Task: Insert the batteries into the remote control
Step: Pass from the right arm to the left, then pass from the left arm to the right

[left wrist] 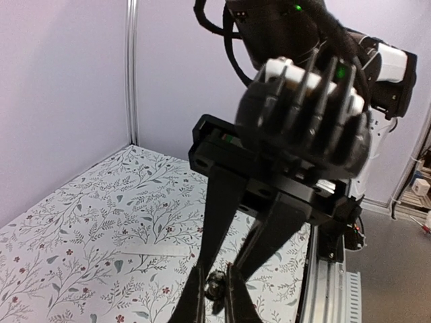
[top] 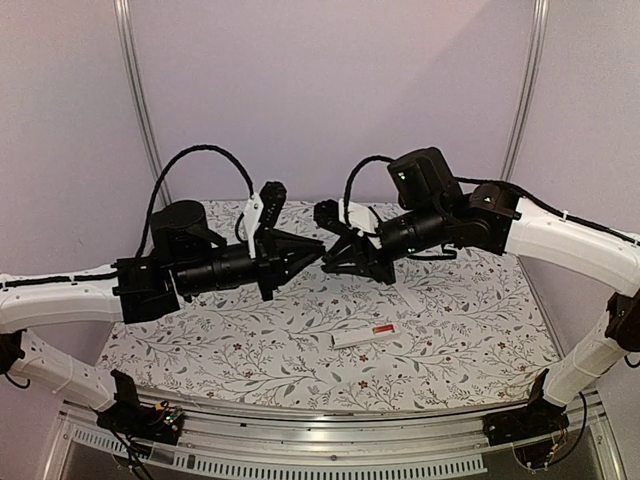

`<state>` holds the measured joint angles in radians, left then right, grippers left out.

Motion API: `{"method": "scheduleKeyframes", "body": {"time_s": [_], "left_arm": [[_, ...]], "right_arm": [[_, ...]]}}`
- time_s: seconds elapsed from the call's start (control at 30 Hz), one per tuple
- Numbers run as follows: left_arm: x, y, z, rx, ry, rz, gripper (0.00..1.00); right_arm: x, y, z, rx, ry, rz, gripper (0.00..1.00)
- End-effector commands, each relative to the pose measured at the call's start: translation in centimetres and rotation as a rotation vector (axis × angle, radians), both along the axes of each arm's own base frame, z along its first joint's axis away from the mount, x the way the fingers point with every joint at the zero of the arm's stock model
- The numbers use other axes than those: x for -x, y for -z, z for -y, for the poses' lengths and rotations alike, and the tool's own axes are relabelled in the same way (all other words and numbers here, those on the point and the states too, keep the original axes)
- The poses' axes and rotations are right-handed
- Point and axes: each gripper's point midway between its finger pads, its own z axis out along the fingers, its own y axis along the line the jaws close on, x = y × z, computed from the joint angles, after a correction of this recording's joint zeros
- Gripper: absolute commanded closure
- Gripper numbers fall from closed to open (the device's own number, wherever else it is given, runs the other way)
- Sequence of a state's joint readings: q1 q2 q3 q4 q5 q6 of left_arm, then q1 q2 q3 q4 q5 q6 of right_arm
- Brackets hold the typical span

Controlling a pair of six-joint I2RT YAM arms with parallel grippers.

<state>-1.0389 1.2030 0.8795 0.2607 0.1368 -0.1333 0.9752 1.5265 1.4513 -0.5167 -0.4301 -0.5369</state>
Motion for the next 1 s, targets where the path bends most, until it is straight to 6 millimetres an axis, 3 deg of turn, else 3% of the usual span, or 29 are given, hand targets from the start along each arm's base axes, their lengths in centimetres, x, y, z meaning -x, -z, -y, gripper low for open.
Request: {"method": "scheduleKeyframes", "body": {"time_s": [0.0, 0.13, 0.33, 0.6, 0.83, 0.97], "left_arm": [[-1.6, -1.6, -2.4, 0.140, -0.101, -0.006, 1.00], [-1.8, -3.4, -4.2, 0.357, -0.152, 0.003, 1.00], [-1.9, -4.2, -2.8, 0.458, -0.091, -0.059, 1.00], [-1.7, -3.8, -1.0, 0.471, -0.015, -0.115, 1.00], [-1.7, -3.9, -0.5, 0.460, -0.006, -0.109, 1.00], [-1.5, -4.0, -0.5, 0.460, 0.001, -0.101, 1.00]], "right_arm": [[-0.2, -1.1, 0.5, -0.056, 0.054, 0.021, 0.70], [-0.1, -3.5, 1.1, -0.246, 0.104, 0.055, 0.48], [-0.3, -6.8, 2.3, -0.536, 0.189, 0.052, 0.42], [-0.6, -7.6, 1.6, -0.606, 0.168, 0.110, 0.46], [-0.4, -6.5, 1.0, -0.582, 0.137, 0.106, 0.65], [-0.4, -5.9, 0.9, -0.568, 0.136, 0.103, 0.70]]}}
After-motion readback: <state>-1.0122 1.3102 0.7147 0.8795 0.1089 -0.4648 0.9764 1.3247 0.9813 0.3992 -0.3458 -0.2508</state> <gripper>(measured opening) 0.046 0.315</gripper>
